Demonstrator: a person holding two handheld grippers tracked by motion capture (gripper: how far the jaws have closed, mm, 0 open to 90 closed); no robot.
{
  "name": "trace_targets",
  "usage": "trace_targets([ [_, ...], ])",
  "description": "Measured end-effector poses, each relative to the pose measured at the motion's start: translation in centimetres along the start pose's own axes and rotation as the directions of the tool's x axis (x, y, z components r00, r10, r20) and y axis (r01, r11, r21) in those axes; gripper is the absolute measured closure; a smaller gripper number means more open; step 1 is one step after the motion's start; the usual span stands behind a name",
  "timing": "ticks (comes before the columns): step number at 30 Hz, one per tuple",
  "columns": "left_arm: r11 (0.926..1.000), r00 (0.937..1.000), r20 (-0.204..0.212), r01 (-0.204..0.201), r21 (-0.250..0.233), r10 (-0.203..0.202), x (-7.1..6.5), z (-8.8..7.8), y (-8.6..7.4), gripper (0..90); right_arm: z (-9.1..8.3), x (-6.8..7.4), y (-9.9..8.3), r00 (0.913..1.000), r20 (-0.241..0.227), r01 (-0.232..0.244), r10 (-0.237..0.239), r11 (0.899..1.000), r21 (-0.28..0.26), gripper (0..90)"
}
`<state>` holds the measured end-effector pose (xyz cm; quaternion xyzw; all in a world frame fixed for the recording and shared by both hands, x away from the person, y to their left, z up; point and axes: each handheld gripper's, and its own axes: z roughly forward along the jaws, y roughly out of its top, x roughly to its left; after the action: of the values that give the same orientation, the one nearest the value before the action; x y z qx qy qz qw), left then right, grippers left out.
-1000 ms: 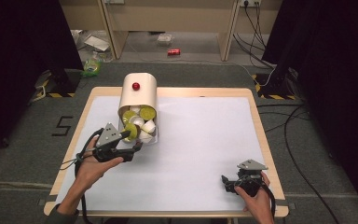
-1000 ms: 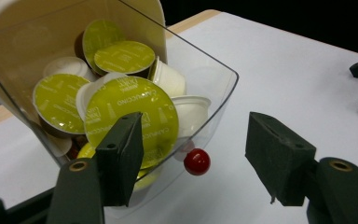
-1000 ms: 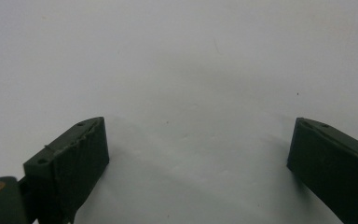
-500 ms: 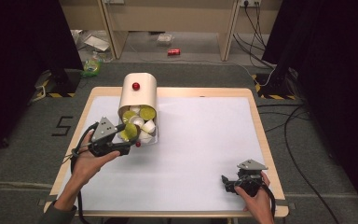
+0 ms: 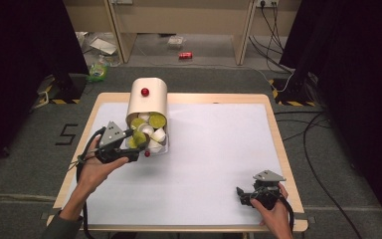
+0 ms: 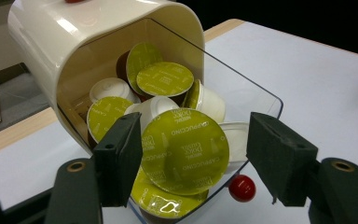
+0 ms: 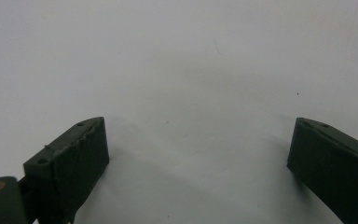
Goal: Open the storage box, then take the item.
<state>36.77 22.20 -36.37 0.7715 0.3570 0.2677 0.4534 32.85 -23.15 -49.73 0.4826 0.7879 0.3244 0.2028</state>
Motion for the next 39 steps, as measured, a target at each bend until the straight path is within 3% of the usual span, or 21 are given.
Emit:
trace_targets([
  [15,0.9999,0.9999,-0.010,0.005,0.014,-0.005,0.1,0.6,0.1,35.0,0.0,0.0,0.0,1.0000,0.000,0.000,0.000,1.000,0.000,5.5],
  [24,0.9995,0.9990,-0.043,0.015,0.029,-0.013,0.2,0.6,-0.1,35.1,0.1,0.0,0.1,1.0000,-0.007,-0.005,0.005,1.000,0.011,4.2],
  [31,0.9990,0.9994,-0.036,0.006,0.044,-0.004,0.2,1.3,-0.1,34.9,0.1,0.0,0.1,1.0000,-0.007,-0.004,0.004,1.000,0.011,4.1],
  [39,0.9976,0.9992,-0.027,0.030,0.062,-0.028,0.4,2.1,-0.5,37.1,0.1,0.0,0.1,1.0000,-0.007,-0.003,0.003,1.000,0.011,4.0],
])
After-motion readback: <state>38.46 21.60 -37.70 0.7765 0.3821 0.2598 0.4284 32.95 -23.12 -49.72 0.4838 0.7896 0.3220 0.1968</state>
